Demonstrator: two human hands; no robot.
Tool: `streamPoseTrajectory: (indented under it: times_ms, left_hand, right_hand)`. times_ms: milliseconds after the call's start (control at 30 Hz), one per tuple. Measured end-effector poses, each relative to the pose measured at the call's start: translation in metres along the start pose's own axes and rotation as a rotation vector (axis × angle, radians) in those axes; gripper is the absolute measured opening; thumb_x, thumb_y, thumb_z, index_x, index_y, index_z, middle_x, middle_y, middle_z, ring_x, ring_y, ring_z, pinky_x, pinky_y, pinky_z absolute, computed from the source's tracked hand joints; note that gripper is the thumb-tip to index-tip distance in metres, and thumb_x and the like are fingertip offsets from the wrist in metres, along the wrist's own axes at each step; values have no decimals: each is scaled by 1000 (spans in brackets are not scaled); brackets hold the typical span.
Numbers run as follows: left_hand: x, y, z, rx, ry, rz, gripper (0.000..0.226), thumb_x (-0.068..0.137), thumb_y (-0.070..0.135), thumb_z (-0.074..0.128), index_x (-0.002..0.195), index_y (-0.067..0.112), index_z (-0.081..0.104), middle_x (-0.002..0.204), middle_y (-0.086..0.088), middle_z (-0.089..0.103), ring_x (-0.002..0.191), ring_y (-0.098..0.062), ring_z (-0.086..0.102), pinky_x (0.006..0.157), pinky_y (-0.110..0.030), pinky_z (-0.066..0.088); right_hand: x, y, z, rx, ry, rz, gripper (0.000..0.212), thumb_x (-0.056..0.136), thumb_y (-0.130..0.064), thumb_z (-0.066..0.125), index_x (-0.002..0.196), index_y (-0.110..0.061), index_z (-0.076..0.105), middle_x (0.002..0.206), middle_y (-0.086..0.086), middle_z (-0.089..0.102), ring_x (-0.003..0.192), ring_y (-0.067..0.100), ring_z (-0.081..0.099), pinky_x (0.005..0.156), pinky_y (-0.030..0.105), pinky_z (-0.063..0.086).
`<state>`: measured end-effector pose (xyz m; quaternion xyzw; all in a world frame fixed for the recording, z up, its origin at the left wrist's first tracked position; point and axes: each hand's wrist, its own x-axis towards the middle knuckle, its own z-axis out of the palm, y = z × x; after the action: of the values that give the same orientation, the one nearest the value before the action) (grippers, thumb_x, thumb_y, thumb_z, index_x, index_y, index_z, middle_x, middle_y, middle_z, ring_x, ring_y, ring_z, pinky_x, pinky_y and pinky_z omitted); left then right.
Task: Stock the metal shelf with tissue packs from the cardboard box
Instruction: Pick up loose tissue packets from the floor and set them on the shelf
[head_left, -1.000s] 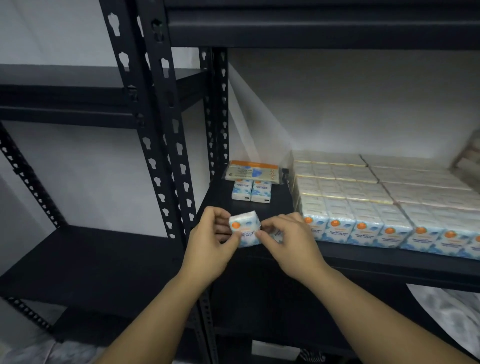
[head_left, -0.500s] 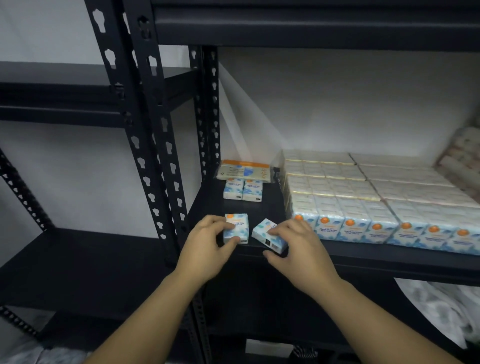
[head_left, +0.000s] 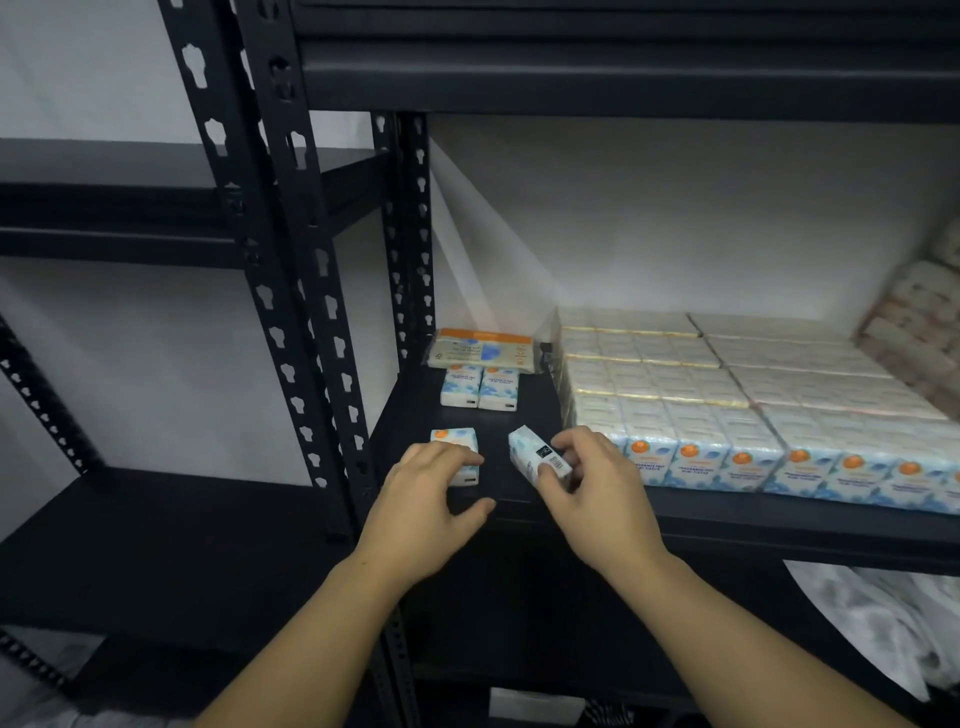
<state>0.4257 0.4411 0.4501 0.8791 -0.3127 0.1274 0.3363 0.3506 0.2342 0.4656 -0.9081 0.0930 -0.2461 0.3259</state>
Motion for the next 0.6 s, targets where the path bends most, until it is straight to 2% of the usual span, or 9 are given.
streamPoseTrajectory:
  times_ms: [67, 133, 233, 333, 433, 533, 600]
  left_hand:
    - [-1, -3, 0, 23, -33, -28, 46, 89, 43, 76, 132, 33, 63, 130, 21, 54, 128, -2, 42, 111, -33, 42]
    - [-3, -6, 1, 29, -50, -45, 47, 91, 42, 74, 136, 33, 62, 134, 20, 53, 131, -2, 40, 113, -33, 41]
    - [-5, -8, 3, 18, -44, -45, 47, 91, 39, 74, 137, 32, 62, 136, 20, 52, 131, -2, 40, 111, -30, 42]
    - [-5, -9, 5, 20, -35, -39, 48, 91, 39, 74, 137, 32, 62, 136, 19, 53, 129, -3, 41, 110, -28, 42]
    - [-4, -11, 6, 27, -28, -33, 48, 91, 40, 74, 136, 32, 62, 135, 18, 53, 129, -3, 41, 110, -27, 42]
    - [-3, -14, 7, 33, 8, -31, 43, 92, 39, 73, 133, 30, 65, 133, 17, 55, 128, -4, 43, 107, -27, 43]
    - [-1, -16, 8, 41, 39, -41, 38, 94, 36, 74, 130, 28, 68, 127, 16, 57, 126, -4, 42, 104, -27, 45]
  right_hand:
    - [0, 0, 1, 9, 4, 40, 16, 98, -34, 65, 112, -33, 58, 103, -14, 64, 92, 5, 64, 69, 31, 59]
    - [-1, 1, 1, -17, 3, 64, 7, 101, -38, 61, 105, -35, 56, 99, -13, 67, 88, 5, 66, 58, 26, 54]
    - [-3, 4, 0, -68, 13, 74, 10, 103, -45, 56, 101, -36, 58, 94, -15, 68, 84, 5, 66, 52, 23, 48]
    - [-3, 8, 1, -86, 16, 87, 20, 100, -53, 55, 98, -35, 64, 84, -18, 68, 78, 3, 64, 62, 35, 57]
    - [-4, 9, 2, -123, -33, 87, 26, 93, -60, 62, 97, -36, 68, 87, -20, 65, 85, 0, 61, 71, 33, 58]
    - [-4, 10, 3, -141, -46, 43, 27, 89, -60, 67, 98, -35, 67, 91, -20, 61, 89, 2, 58, 74, 33, 58]
    - [-3, 9, 4, -129, -49, 27, 32, 88, -60, 69, 107, -35, 67, 97, -19, 61, 92, 3, 57, 77, 33, 57]
